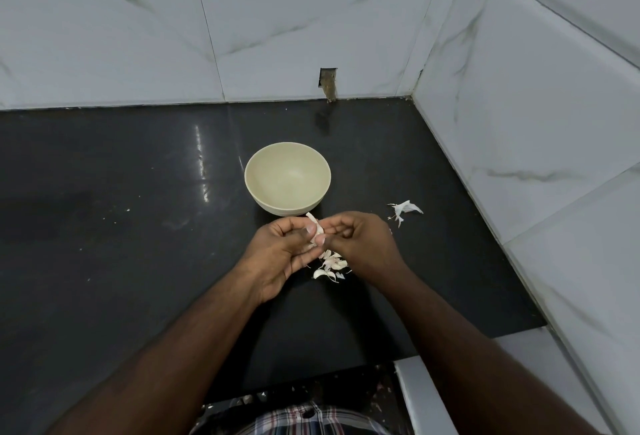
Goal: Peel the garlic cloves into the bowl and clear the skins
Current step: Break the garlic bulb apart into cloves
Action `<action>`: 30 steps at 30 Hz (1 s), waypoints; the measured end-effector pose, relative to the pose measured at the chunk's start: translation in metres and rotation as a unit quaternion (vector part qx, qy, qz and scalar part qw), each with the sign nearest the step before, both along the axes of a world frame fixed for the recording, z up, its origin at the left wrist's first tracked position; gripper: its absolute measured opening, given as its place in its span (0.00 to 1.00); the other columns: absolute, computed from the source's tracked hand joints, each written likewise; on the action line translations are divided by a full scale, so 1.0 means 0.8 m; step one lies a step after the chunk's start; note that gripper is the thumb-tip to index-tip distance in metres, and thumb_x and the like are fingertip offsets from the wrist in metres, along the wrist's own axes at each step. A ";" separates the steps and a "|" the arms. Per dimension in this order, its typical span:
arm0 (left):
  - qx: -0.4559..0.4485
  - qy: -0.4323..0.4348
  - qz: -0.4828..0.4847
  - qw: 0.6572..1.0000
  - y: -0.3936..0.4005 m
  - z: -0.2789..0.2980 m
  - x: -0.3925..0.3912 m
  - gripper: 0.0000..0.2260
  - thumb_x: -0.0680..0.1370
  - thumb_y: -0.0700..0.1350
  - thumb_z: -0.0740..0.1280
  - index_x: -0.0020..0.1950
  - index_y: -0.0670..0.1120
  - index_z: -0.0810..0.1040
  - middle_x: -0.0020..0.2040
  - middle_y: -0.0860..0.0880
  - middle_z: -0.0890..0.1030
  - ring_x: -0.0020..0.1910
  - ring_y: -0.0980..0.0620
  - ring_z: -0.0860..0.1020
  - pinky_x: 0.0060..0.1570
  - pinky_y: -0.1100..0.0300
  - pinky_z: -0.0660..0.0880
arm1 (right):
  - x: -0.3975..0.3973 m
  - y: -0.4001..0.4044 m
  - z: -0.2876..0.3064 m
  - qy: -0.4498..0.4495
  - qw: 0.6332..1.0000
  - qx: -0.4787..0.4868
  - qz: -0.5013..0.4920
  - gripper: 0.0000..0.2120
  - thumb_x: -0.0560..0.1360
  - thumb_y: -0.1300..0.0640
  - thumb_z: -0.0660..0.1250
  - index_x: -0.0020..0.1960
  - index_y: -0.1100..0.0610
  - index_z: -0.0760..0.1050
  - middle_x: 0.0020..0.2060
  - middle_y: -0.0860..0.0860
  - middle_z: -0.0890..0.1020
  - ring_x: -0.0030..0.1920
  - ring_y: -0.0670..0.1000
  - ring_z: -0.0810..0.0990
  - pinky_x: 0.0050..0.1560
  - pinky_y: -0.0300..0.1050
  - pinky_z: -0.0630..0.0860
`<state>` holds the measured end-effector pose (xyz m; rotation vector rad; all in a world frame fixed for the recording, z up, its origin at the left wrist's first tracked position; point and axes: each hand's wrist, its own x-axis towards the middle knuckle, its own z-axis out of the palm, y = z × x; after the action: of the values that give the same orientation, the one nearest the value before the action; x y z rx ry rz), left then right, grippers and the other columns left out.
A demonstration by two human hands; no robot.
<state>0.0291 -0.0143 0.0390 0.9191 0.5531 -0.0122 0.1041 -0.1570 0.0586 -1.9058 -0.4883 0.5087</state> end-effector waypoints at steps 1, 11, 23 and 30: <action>-0.004 -0.003 0.001 1.000 0.001 0.000 -0.001 0.05 0.79 0.34 0.67 0.53 0.36 0.80 0.50 0.40 0.84 0.45 0.51 0.85 0.44 0.61 0.82 | 0.001 -0.001 0.000 0.002 1.000 0.000 -0.004 0.09 0.71 0.63 0.76 0.47 0.50 0.85 0.39 0.47 0.87 0.42 0.47 0.86 0.51 0.48 0.83; 0.025 0.002 0.028 0.999 0.003 0.000 0.000 0.10 0.77 0.30 0.68 0.56 0.38 0.82 0.49 0.41 0.85 0.45 0.49 0.86 0.48 0.58 0.83 | 0.002 0.004 0.008 0.056 0.998 0.027 -0.029 0.12 0.77 0.68 0.66 0.46 0.52 0.84 0.37 0.56 0.86 0.35 0.47 0.81 0.43 0.44 0.81; 0.057 0.014 0.008 0.998 -0.004 0.001 -0.002 0.09 0.77 0.30 0.69 0.51 0.40 0.84 0.43 0.44 0.85 0.43 0.50 0.85 0.48 0.59 0.83 | 0.005 0.005 -0.002 0.204 0.971 0.096 -0.077 0.05 0.73 0.71 0.71 0.45 0.63 0.81 0.28 0.52 0.77 0.28 0.47 0.72 0.30 0.38 0.72; 0.071 0.007 0.012 0.997 -0.008 0.001 -0.002 0.09 0.76 0.30 0.69 0.49 0.43 0.85 0.43 0.43 0.85 0.45 0.49 0.85 0.49 0.58 0.83 | 0.006 0.007 -0.009 0.252 0.956 0.113 -0.099 0.07 0.74 0.73 0.67 0.45 0.64 0.81 0.29 0.53 0.77 0.30 0.48 0.71 0.35 0.42 0.71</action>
<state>0.0273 -0.0205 0.0402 1.0517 0.5824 0.0428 0.1088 -0.1516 0.0510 -1.5106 -0.0185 0.7426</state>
